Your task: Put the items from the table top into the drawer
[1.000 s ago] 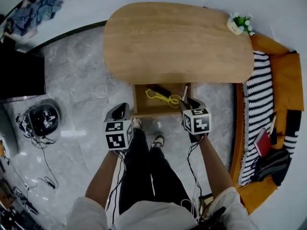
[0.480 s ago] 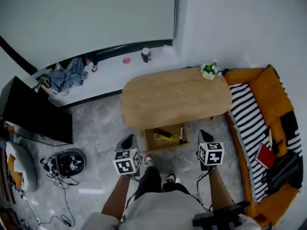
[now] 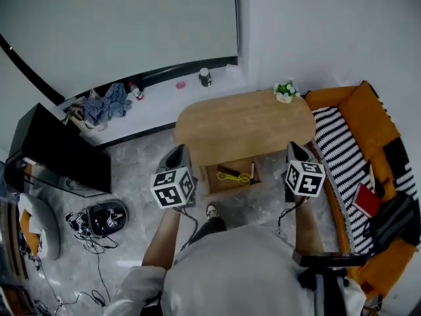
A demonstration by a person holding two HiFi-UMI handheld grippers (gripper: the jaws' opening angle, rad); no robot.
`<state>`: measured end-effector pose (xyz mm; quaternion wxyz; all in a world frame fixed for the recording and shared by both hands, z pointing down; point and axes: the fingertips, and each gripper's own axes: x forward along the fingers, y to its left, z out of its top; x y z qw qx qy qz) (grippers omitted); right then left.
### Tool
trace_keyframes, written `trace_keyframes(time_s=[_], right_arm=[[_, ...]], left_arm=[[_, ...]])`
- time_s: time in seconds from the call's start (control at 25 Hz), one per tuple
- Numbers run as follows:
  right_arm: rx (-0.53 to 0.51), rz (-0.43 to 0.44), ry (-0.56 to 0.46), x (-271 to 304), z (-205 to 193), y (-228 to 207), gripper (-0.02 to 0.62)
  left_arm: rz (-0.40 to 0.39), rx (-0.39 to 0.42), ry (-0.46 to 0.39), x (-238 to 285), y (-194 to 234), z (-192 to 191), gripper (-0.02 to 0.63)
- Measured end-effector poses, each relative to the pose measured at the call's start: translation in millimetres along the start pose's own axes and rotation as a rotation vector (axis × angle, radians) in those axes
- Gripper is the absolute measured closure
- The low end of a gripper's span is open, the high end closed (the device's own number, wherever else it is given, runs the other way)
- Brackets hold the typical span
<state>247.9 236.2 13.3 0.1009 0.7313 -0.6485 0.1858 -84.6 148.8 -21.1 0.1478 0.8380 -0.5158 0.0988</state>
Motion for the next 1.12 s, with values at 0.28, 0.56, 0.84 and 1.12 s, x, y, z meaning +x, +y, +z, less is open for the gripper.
trace_keyframes(time_s=[0.28, 0.56, 0.84, 1.12], right_arm=[[-0.040, -0.058, -0.031, -12.4, 4.8, -3.9, 0.603], [-0.013, -0.064, -0.005, -8.3, -2.6, -7.3, 0.603], [-0.013, -0.058, 0.004, 7.4, 1.0, -9.2, 0.604], [-0.013, -0.061, 0.016, 23.3, 8.0, -10.2, 0.604]], left_arm=[[-0.016, 0.018, -0.011, 3.0, -11.3, 4.7, 0.595], [-0.036, 0.037, -0.001, 16.0, -23.1, 2.8, 0.595], [-0.043, 0.033, 0.007, 35.0, -27.9, 1.4, 0.595], [-0.044, 0.018, 0.020, 52.1, -23.2, 1.3, 0.595]])
